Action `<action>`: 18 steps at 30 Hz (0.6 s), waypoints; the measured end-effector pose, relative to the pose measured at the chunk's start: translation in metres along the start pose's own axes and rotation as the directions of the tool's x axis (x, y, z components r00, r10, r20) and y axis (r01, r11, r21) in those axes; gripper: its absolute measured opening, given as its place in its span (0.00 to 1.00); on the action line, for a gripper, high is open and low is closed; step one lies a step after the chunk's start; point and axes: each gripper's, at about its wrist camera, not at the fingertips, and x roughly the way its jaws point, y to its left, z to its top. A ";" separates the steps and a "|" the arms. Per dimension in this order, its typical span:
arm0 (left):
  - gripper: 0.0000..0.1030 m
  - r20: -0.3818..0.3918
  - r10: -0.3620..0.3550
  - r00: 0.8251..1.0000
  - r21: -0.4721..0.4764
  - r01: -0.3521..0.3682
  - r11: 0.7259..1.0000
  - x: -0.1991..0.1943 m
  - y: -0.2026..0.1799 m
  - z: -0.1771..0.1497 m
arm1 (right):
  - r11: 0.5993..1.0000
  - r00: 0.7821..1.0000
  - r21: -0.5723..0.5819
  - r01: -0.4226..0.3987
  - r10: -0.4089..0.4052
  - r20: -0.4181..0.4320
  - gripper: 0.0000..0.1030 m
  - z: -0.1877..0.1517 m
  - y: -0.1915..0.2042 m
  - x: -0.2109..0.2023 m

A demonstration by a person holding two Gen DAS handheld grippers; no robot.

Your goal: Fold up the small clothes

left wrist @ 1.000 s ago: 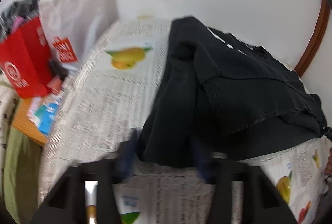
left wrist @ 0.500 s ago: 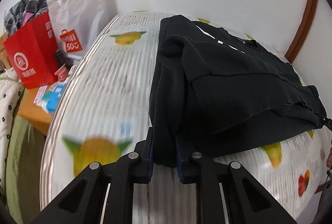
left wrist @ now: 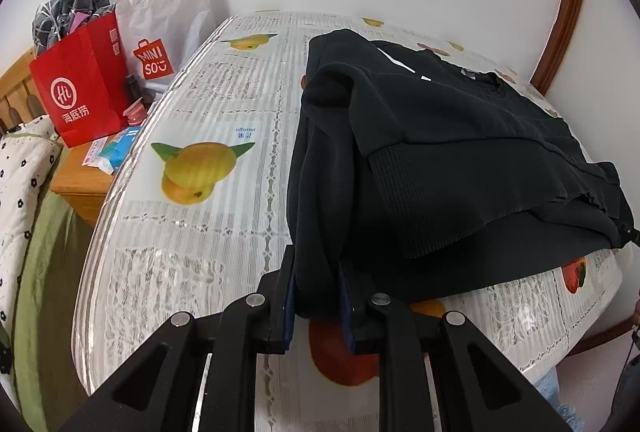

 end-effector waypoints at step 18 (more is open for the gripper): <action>0.58 0.100 -0.111 0.989 0.015 0.110 0.994 -0.051 -0.011 0.006 | 0.998 0.993 -0.056 -0.014 0.020 0.113 0.44 0.007 0.044 -0.055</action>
